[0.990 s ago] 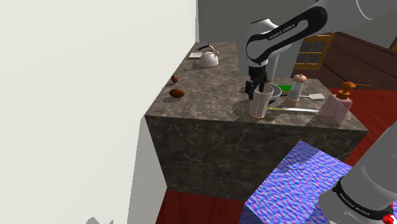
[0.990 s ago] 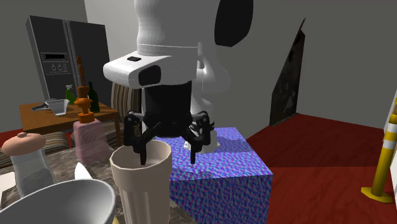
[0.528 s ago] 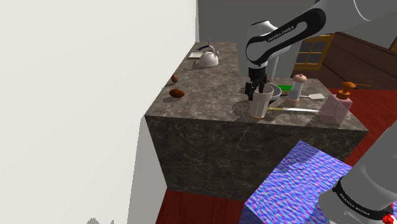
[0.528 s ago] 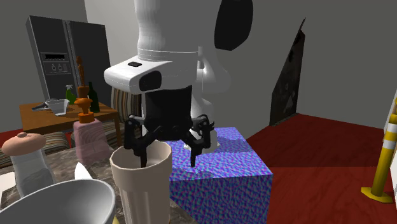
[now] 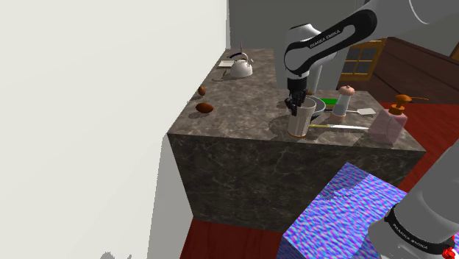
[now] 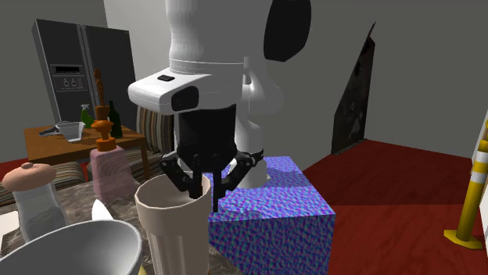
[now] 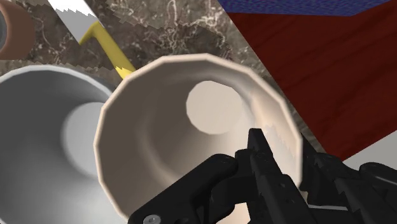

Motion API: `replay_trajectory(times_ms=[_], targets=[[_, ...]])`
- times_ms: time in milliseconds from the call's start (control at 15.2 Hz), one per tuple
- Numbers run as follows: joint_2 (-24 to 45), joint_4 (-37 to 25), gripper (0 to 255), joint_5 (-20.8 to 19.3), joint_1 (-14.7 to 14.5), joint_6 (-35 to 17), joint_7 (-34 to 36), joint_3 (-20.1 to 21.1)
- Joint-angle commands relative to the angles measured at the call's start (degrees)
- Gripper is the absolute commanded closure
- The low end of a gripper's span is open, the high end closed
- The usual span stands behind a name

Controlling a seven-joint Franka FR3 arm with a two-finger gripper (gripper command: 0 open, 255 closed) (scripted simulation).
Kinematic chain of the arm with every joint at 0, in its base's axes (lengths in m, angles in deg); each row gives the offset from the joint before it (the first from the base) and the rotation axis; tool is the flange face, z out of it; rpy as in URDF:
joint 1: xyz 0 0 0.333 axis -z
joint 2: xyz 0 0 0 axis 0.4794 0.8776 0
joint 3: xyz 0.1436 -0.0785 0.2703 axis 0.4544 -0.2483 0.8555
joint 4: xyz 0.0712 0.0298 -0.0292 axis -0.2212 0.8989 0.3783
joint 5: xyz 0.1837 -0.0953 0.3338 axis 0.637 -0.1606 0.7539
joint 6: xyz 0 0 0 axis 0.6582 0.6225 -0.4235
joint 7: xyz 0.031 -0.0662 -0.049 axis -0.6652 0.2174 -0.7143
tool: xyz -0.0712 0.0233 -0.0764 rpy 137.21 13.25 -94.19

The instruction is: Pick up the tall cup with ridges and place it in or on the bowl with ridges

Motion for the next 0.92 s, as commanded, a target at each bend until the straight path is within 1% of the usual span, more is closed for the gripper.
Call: replay_trajectory(times_ms=[0, 132, 858], targets=[[0.0, 0.0, 255, 0.0, 0.0, 0.0, 0.0, 0.0], [0.1, 0.0, 255, 0.0, 0.0, 0.0, 0.0, 0.0], [-3.1, -5.1, 255, 0.0, -0.1, 8.2, -0.4, 0.1]])
